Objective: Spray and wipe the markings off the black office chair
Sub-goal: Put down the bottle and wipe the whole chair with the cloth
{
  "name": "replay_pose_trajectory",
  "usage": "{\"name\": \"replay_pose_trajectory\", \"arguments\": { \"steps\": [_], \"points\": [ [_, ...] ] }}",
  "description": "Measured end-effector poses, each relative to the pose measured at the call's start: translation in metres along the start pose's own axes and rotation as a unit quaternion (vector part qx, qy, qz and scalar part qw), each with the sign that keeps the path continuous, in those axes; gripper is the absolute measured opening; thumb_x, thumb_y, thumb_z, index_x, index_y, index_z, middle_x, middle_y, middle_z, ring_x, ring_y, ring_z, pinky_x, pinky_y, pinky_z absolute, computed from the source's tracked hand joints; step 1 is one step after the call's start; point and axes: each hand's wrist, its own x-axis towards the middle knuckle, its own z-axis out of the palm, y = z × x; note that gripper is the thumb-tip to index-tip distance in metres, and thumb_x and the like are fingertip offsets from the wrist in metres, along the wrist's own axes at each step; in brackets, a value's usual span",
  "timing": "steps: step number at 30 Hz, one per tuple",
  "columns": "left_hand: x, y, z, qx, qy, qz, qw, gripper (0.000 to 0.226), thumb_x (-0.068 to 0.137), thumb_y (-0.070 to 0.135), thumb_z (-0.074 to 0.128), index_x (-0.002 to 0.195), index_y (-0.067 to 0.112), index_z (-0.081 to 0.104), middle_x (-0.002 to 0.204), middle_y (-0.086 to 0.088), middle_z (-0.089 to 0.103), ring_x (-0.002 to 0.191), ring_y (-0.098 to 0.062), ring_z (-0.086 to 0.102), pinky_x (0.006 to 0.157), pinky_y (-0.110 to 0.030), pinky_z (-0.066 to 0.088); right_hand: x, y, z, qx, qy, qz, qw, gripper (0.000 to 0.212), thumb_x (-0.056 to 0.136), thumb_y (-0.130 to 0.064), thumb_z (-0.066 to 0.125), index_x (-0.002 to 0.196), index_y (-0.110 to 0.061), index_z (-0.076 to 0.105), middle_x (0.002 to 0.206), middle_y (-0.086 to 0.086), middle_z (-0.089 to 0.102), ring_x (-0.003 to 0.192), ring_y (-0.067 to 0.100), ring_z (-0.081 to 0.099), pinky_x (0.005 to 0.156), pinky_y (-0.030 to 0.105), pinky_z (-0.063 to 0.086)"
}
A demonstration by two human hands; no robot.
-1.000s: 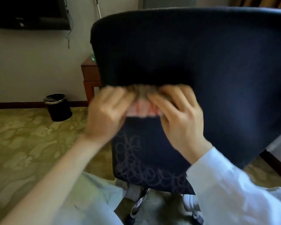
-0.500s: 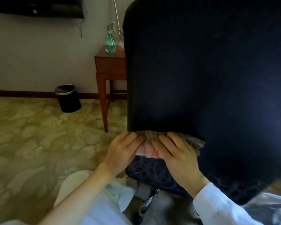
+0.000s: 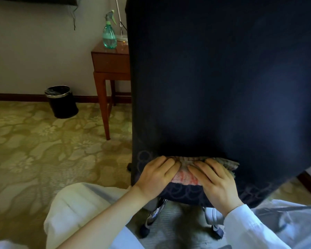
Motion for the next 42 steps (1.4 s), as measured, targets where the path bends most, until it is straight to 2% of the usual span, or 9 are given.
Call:
{"name": "replay_pose_trajectory", "arguments": {
  "steps": [10,14,18,23,26,30,36,39,42],
  "points": [
    [0.030,0.064,0.020,0.010,-0.032,-0.008,0.999,0.014,0.078,0.008,0.070,0.092,0.011,0.071,0.084,-0.002,0.065,0.073,-0.017,0.058,0.059,-0.028,0.051,-0.033,0.034,-0.031,0.010,-0.054,0.056,0.997,0.051,0.102,-0.010,0.024,0.101,-0.011,0.075,0.107,0.010,0.069,0.106,0.028,0.052,0.093,0.039,0.046],
    [0.083,0.075,-0.027,0.053,0.042,-0.021,0.997,0.011,0.089,0.008,0.061,0.091,0.011,0.071,0.081,-0.003,0.064,0.070,-0.021,0.058,0.060,-0.032,0.049,0.012,0.046,-0.077,0.043,0.058,0.092,0.993,0.026,0.086,0.007,0.055,0.100,-0.004,0.074,0.106,0.016,0.068,0.102,0.032,0.053,0.101,0.036,0.042],
    [0.154,0.073,-0.116,0.134,0.168,-0.048,0.975,0.014,0.092,0.007,0.058,0.090,0.011,0.071,0.080,-0.004,0.064,0.071,-0.024,0.057,0.062,-0.033,0.044,0.105,0.053,-0.138,0.041,0.176,0.057,0.982,0.028,0.077,0.010,0.071,0.102,-0.003,0.074,0.106,0.017,0.067,0.095,0.040,0.056,0.097,0.031,0.039],
    [0.168,0.054,-0.169,0.154,0.179,-0.067,0.970,0.013,0.091,0.006,0.060,0.098,0.006,0.070,0.088,-0.009,0.065,0.077,-0.026,0.056,0.066,-0.027,0.039,0.168,0.037,-0.166,0.033,0.244,0.008,0.969,0.023,0.091,0.001,0.056,0.100,-0.008,0.075,0.104,0.013,0.068,0.093,0.036,0.059,0.091,0.028,0.040],
    [0.112,0.042,-0.141,0.149,0.130,-0.085,0.977,0.016,0.092,0.010,0.061,0.102,0.001,0.069,0.091,-0.014,0.065,0.081,-0.028,0.054,0.068,-0.032,0.042,0.137,0.011,-0.125,0.048,0.210,0.000,0.976,0.029,0.098,-0.005,0.046,0.098,-0.005,0.075,0.104,0.015,0.069,0.095,0.036,0.057,0.088,0.035,0.044],
    [0.034,0.037,-0.077,0.106,0.068,-0.068,0.990,0.020,0.094,0.009,0.056,0.099,0.003,0.073,0.088,-0.010,0.068,0.082,-0.022,0.053,0.067,-0.032,0.048,0.048,-0.010,-0.047,0.051,0.127,0.022,0.990,0.017,0.091,-0.003,0.063,0.104,-0.006,0.074,0.105,0.013,0.069,0.102,0.032,0.057,0.083,0.043,0.051],
    [-0.042,0.053,0.011,0.069,-0.091,-0.051,0.992,0.023,0.083,0.011,0.056,0.096,0.013,0.075,0.091,-0.002,0.071,0.078,-0.020,0.063,0.065,-0.031,0.055,-0.071,-0.023,0.021,0.090,-0.084,0.069,0.990,0.028,0.092,-0.012,0.051,0.118,-0.012,0.062,0.119,0.005,0.056,0.107,0.027,0.053,0.081,0.041,0.054],
    [-0.039,0.048,0.012,0.069,-0.096,-0.051,0.992,0.023,0.082,0.013,0.056,0.094,0.015,0.075,0.091,0.000,0.071,0.077,-0.018,0.063,0.066,-0.030,0.053,-0.065,-0.026,0.020,0.079,-0.073,0.092,0.990,0.030,0.093,-0.013,0.047,0.113,-0.014,0.069,0.118,0.003,0.055,0.106,0.026,0.051,0.081,0.040,0.055],
    [-0.010,0.035,-0.016,0.085,-0.047,-0.039,0.995,0.025,0.088,0.007,0.053,0.095,0.015,0.075,0.091,0.001,0.071,0.075,-0.019,0.063,0.069,-0.032,0.050,-0.028,-0.023,0.000,0.080,-0.005,0.101,0.992,0.039,0.102,-0.010,0.035,0.106,-0.011,0.073,0.109,0.009,0.064,0.101,0.027,0.053,0.080,0.037,0.053]
  ]
}}
